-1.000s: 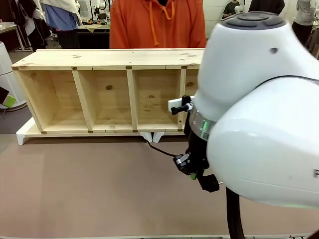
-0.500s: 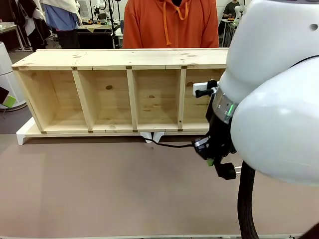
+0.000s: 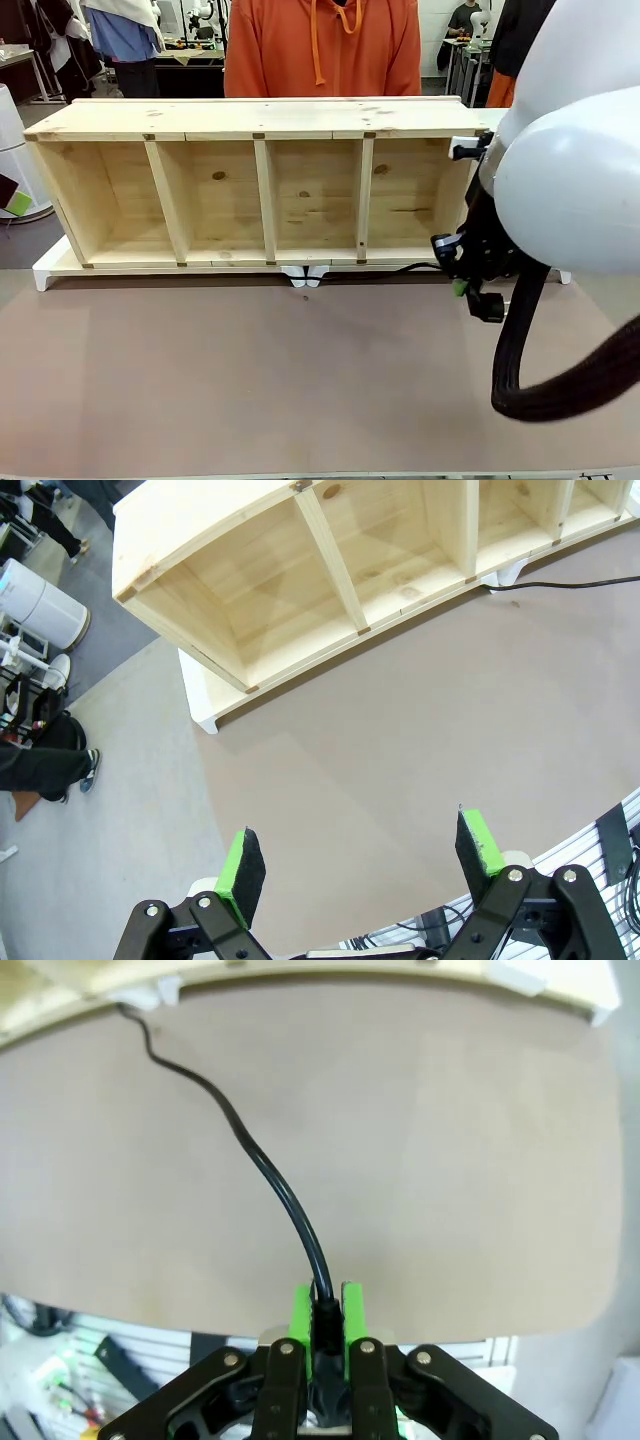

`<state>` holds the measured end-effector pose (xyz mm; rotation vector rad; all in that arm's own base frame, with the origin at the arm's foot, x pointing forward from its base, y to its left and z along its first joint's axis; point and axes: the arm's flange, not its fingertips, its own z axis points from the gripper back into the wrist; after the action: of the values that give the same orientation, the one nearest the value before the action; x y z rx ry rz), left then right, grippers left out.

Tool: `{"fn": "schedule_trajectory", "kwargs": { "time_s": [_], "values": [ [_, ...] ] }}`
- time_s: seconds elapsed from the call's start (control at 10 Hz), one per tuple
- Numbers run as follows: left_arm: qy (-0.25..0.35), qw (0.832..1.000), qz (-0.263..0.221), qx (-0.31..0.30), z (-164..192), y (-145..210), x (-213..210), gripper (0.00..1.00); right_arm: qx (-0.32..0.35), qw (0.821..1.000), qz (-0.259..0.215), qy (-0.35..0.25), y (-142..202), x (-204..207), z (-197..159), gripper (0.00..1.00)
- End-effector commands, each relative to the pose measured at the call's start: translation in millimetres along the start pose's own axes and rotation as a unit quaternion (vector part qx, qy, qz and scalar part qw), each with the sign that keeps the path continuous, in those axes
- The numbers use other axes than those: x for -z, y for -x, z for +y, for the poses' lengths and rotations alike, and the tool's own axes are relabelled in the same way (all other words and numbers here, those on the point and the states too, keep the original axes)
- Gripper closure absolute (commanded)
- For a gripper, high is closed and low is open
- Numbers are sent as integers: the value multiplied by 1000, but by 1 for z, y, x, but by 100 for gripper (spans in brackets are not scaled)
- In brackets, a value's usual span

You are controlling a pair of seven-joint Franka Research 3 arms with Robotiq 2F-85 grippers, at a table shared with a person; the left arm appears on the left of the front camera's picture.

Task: Perform cable management.
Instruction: Pull the grasped Power Cable to the location of the Power Strip.

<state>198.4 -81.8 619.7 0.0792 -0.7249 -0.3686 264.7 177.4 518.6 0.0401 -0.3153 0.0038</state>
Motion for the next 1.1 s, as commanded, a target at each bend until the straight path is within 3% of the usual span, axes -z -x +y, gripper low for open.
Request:
{"fn": "schedule_trajectory", "kwargs": {
  "time_s": [0.0, 0.6, 1.0],
  "values": [
    [5, 1000, -5, 1, 0, -2, 0, 0, 25, 1000, -10, 0, -15, 5, -12, 85],
    [5, 1000, -5, 1, 0, -2, 0, 0, 53, 997, -14, 53, -78, 5, -48, 85],
    [5, 1000, -5, 1, 0, -2, 0, 0, 72, 995, 2, 63, -95, 9, -67, 85]
  ]
}}
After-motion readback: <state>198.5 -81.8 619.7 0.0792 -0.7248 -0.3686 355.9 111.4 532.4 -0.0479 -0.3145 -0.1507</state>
